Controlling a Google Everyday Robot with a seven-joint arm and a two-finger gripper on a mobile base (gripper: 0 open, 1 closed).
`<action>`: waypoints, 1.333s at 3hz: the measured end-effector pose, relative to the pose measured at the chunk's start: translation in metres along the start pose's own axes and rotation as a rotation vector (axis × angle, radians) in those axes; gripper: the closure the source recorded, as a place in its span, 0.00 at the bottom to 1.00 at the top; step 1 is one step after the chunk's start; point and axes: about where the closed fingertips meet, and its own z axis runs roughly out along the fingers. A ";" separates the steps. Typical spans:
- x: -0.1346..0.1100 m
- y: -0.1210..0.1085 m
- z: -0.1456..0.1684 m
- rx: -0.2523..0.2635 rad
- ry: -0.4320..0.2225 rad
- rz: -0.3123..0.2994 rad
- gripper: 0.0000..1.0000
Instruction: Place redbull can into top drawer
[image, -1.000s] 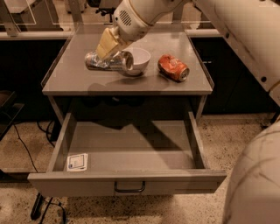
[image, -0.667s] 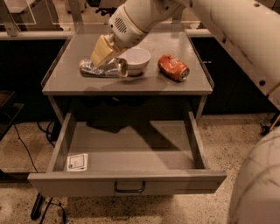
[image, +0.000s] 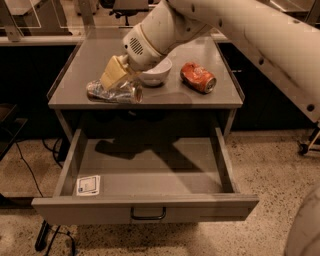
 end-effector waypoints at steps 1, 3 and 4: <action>0.016 0.004 0.013 -0.021 0.013 0.031 1.00; 0.069 0.011 0.064 -0.115 0.052 0.143 1.00; 0.069 0.011 0.064 -0.115 0.053 0.144 1.00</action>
Offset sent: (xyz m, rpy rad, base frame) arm -0.0460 0.0091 -0.0878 0.0358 0.2015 -0.0273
